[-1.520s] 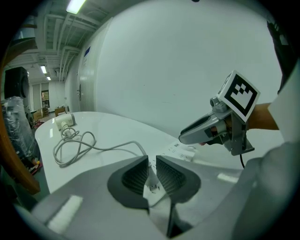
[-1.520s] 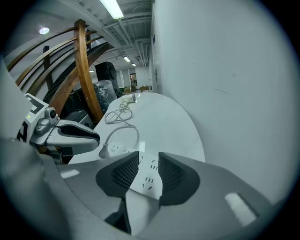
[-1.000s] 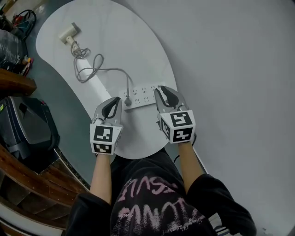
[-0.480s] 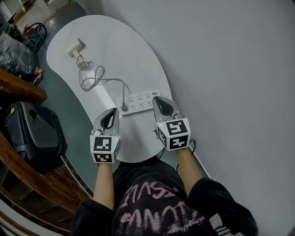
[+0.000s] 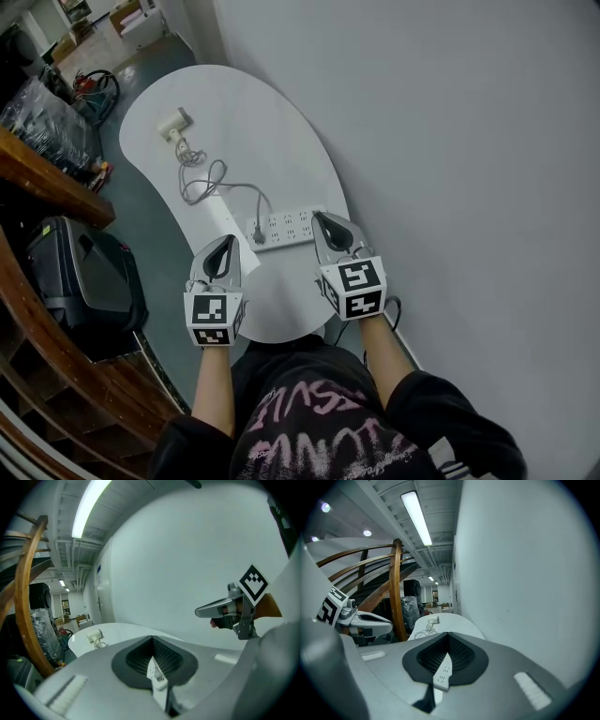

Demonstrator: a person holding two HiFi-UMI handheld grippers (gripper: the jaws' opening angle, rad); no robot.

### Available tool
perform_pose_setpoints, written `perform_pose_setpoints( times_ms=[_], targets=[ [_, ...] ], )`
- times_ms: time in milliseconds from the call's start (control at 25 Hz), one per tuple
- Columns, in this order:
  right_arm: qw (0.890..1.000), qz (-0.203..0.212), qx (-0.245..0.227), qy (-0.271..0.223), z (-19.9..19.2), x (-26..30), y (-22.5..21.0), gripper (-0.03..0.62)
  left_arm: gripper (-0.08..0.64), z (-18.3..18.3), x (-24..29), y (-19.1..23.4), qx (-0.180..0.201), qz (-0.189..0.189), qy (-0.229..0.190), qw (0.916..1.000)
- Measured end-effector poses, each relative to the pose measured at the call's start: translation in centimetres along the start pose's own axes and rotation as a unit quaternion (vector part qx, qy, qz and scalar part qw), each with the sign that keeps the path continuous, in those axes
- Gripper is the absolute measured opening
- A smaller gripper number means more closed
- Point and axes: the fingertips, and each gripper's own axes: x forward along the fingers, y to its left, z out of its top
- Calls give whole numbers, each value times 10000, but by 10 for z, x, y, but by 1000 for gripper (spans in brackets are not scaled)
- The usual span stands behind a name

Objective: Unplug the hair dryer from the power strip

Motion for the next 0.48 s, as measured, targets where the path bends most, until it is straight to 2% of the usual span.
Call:
perform_pose_setpoints(
  times_ms=[480],
  targets=[
    [9984,167,-264,-479,31,-25,-2,9,9,46,-29,4,198,528,-577,9967]
  ],
)
